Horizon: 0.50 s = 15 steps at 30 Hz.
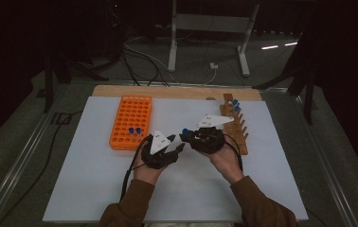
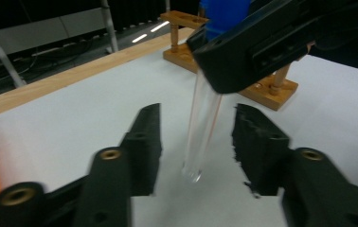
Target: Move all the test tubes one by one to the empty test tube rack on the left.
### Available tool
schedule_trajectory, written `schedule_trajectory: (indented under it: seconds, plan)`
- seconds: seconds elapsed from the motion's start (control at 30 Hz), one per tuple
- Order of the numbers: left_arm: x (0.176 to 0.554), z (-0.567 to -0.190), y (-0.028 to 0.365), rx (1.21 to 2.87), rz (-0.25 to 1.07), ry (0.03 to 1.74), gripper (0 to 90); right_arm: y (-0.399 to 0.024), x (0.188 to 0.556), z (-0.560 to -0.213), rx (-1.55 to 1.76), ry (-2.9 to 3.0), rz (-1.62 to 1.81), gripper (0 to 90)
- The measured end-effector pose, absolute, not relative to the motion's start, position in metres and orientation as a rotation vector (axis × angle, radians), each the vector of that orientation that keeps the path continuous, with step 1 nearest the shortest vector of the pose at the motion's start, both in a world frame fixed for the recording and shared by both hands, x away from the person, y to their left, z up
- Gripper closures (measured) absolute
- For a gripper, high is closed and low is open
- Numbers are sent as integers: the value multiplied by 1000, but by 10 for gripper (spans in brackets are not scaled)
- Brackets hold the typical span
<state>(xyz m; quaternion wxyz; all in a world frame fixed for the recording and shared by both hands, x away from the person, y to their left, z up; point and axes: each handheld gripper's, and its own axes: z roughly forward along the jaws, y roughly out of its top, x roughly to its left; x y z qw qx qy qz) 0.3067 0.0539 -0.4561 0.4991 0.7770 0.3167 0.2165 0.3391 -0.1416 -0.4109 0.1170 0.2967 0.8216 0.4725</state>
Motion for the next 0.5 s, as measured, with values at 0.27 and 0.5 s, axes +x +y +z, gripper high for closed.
schedule_trajectory:
  seconds: [0.27,0.5]
  plan:
    - [308,-457,53,1879,502,747,745,-137,336,-411,837,2429,1376,770]
    - [307,-457,53,1887,495,728,776,-137,336,-411,837,2438,1375,770]
